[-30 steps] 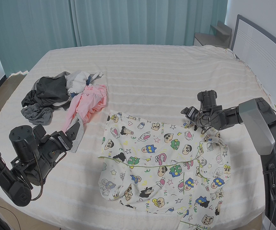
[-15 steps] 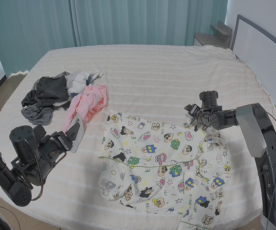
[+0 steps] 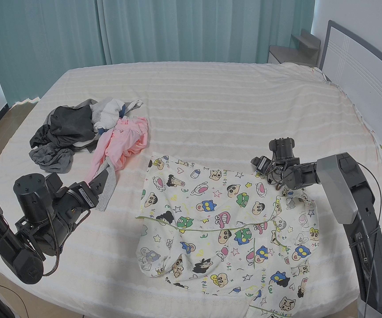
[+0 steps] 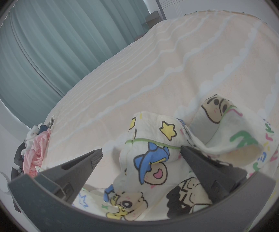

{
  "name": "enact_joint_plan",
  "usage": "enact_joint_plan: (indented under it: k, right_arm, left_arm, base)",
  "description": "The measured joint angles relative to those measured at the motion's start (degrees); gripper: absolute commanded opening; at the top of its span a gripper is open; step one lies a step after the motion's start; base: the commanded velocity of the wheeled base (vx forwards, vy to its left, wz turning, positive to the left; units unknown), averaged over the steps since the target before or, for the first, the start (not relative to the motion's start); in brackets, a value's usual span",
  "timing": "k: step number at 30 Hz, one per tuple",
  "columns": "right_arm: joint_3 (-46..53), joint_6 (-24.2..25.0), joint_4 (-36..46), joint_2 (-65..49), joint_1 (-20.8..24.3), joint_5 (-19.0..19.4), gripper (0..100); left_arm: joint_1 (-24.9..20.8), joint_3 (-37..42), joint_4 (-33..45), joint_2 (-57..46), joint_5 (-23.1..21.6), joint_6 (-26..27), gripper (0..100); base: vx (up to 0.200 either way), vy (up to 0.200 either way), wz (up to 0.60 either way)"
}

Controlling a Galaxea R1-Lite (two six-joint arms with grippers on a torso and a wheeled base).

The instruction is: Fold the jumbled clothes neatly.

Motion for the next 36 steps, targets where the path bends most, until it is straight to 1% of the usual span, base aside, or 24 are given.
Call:
enact_joint_plan:
  k: [6,12,19,22,25,30,36]
  right_arm:
    - [-0.05,-0.11,-0.39,-4.72,0.17,0.61,100]
    - [-0.10,-1.46,-1.07,-8.44,-0.13,0.60,100]
    - [-0.02,-1.23,3.12,-11.74,-0.49,-0.57,100]
    - [-0.02,-1.13,3.55,-15.04,-0.49,-0.24,100]
    - [0.67,-1.54,1.61,-19.46,-0.24,1.21,100]
    - [7.29,-3.46,-3.29,-25.50,0.09,3.40,100]
    - [23.33,-5.69,-9.62,-32.20,0.44,5.12,100]
  left_arm:
    - [0.05,0.00,-0.40,0.02,-0.02,0.00,100]
    - [0.05,0.09,-3.30,0.02,0.00,0.06,100]
    - [0.05,0.46,-3.58,0.05,-0.24,0.09,100]
    - [-0.06,1.23,-3.66,0.05,-1.28,0.00,100]
    - [-0.23,2.23,-3.66,0.05,-3.10,-0.07,100]
    - [-1.07,4.05,-3.63,0.11,-6.53,-0.52,100]
    - [-3.50,5.67,-3.47,1.06,-10.05,-2.08,100]
  base:
    - [0.000,0.000,0.00]
    - [0.000,0.000,0.00]
    - [0.000,0.000,0.00]
    - [0.000,0.000,0.00]
    - [0.000,0.000,0.00]
    - [0.000,0.000,0.00]
    - [0.000,0.000,0.00]
